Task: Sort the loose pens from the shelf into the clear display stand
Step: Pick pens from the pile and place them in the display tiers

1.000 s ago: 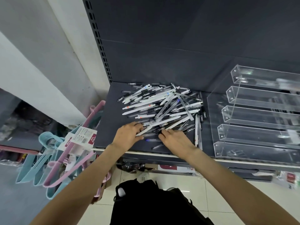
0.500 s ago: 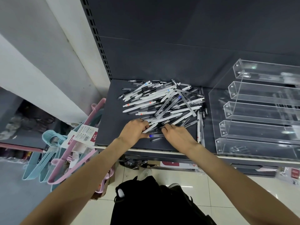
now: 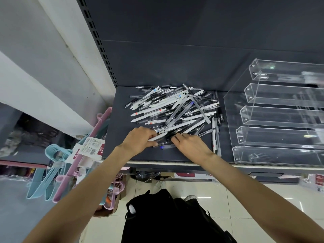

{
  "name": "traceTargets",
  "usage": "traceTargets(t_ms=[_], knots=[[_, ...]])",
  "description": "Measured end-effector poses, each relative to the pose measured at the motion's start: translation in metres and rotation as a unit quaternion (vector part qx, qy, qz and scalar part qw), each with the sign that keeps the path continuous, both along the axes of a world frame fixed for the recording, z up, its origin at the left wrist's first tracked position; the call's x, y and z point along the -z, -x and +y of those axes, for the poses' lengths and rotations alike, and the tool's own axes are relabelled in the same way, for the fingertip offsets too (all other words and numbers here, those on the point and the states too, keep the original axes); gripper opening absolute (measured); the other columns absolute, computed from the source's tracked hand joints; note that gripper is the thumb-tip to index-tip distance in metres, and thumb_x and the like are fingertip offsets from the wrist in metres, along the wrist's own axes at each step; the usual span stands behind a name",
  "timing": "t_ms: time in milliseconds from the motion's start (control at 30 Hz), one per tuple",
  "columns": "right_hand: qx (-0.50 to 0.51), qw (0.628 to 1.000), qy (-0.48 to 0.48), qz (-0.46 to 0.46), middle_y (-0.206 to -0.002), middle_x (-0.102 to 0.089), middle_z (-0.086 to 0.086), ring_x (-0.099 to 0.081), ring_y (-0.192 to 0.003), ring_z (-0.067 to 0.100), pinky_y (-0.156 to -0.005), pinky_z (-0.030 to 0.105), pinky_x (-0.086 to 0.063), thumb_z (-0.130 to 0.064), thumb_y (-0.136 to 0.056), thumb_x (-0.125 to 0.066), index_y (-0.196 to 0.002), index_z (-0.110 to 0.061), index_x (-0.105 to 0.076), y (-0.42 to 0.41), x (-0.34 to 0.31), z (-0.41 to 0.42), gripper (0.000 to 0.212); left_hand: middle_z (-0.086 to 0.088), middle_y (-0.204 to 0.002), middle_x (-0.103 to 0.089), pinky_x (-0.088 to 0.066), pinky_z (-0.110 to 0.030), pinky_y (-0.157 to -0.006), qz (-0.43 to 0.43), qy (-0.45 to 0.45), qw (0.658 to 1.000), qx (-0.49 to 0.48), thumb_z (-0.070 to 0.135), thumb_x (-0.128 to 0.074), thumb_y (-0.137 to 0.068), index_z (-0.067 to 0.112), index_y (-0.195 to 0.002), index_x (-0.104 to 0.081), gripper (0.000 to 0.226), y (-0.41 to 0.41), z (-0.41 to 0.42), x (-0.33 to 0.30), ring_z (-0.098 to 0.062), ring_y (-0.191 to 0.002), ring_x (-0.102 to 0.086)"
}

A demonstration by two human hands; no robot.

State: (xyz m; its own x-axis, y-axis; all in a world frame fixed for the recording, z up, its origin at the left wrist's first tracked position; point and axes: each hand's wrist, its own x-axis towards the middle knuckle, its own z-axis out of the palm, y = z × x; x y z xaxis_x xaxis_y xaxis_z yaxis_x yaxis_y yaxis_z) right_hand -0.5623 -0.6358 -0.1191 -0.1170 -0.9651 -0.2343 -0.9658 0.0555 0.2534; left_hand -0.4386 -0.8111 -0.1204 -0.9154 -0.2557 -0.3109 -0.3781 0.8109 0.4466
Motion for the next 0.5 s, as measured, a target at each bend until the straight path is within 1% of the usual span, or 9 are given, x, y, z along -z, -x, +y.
traceTargets(t_ms=[67,133,167,233,300,367,400,433,500], knots=[[-0.007,1.000,0.001,-0.001,-0.075,-0.063,0.002,-0.058,-0.056,0.015,-0.037,0.023,-0.038,0.002,-0.049,-0.076,-0.088,-0.013,-0.066,0.001,0.007,0.003,0.043,0.004,-0.085,-0.061,-0.045,-0.032,-0.075,-0.006,-0.026,1.000,0.005,0.037,-0.064,-0.088,0.014,-0.098,-0.066,0.025,-0.005,-0.009,-0.005,-0.018,-0.080,-0.057],[-0.014,1.000,0.017,-0.007,-0.078,-0.064,0.003,-0.059,-0.057,0.016,-0.038,0.023,-0.039,0.003,-0.050,-0.074,-0.087,-0.011,-0.067,0.002,0.007,0.003,0.040,0.000,-0.090,-0.064,-0.042,-0.030,-0.076,-0.022,-0.043,0.999,-0.002,0.037,-0.059,-0.092,0.013,-0.099,-0.067,0.027,-0.011,-0.019,-0.011,-0.017,-0.080,-0.057],[-0.015,1.000,0.022,-0.004,-0.080,-0.065,0.004,-0.060,-0.059,0.016,-0.038,0.024,-0.040,0.003,-0.051,-0.073,-0.087,-0.011,-0.067,0.002,0.008,0.002,0.039,-0.003,-0.090,-0.064,-0.041,-0.029,-0.075,-0.030,-0.057,0.998,-0.008,0.036,-0.056,-0.094,0.011,-0.099,-0.066,0.028,-0.014,-0.024,-0.014,-0.015,-0.076,-0.056],[-0.017,1.000,0.015,0.006,-0.081,-0.066,0.004,-0.061,-0.062,0.016,-0.040,0.024,-0.042,0.002,-0.054,-0.072,-0.087,-0.011,-0.066,0.002,0.011,0.000,0.036,-0.006,-0.081,-0.063,-0.043,-0.023,-0.068,-0.037,-0.101,0.994,-0.026,0.033,-0.051,-0.097,0.009,-0.095,-0.065,0.028,-0.021,-0.031,-0.021,-0.007,-0.064,-0.053],[-0.021,1.000,0.019,0.012,-0.072,-0.064,0.004,-0.059,-0.057,0.016,-0.038,0.023,-0.040,0.001,-0.051,-0.074,-0.077,-0.012,-0.066,0.001,0.010,-0.003,0.030,0.005,-0.065,-0.058,-0.040,-0.016,-0.056,-0.025,-0.176,0.981,-0.074,0.027,-0.047,-0.099,0.014,-0.092,-0.064,0.022,-0.027,-0.035,-0.028,0.001,-0.052,-0.049],[-0.031,0.999,0.014,0.011,-0.064,-0.060,0.002,-0.057,-0.052,0.015,-0.037,0.021,-0.036,-0.001,-0.047,-0.077,-0.067,-0.014,-0.065,0.002,0.007,-0.005,0.027,0.012,-0.058,-0.055,-0.036,-0.012,-0.051,0.012,-0.287,0.945,-0.156,0.019,-0.044,-0.101,0.010,-0.095,-0.061,0.020,-0.032,-0.035,-0.030,0.001,-0.049,-0.047],[-0.037,0.999,0.015,0.014,-0.064,-0.060,0.002,-0.056,-0.053,0.014,-0.037,0.021,-0.035,-0.002,-0.047,-0.077,-0.066,-0.014,-0.065,0.003,0.005,-0.005,0.026,0.013,-0.060,-0.054,-0.035,-0.012,-0.049,0.039,-0.336,0.921,-0.191,0.017,-0.042,-0.101,0.008,-0.098,-0.061,0.020,-0.034,-0.034,-0.030,-0.001,-0.051,-0.046],[-0.045,0.999,0.021,0.013,-0.066,-0.061,0.002,-0.057,-0.055,0.014,-0.037,0.021,-0.035,-0.002,-0.050,-0.076,-0.068,-0.014,-0.065,0.003,0.005,-0.005,0.025,0.014,-0.065,-0.053,-0.035,-0.014,-0.049,0.066,-0.374,0.899,-0.218,0.015,-0.042,-0.101,0.008,-0.102,-0.060,0.020,-0.035,-0.033,-0.030,-0.002,-0.054,-0.046],[-0.048,0.997,0.052,-0.003,-0.073,-0.062,0.002,-0.058,-0.062,0.015,-0.039,0.023,-0.040,0.000,-0.055,-0.073,-0.076,-0.013,-0.065,0.005,0.002,-0.004,0.026,0.008,-0.072,-0.051,-0.036,-0.016,-0.050,0.112,-0.446,0.850,-0.257,0.014,-0.040,-0.102,0.009,-0.110,-0.060,0.022,-0.034,-0.027,-0.028,-0.004,-0.058,-0.045]])
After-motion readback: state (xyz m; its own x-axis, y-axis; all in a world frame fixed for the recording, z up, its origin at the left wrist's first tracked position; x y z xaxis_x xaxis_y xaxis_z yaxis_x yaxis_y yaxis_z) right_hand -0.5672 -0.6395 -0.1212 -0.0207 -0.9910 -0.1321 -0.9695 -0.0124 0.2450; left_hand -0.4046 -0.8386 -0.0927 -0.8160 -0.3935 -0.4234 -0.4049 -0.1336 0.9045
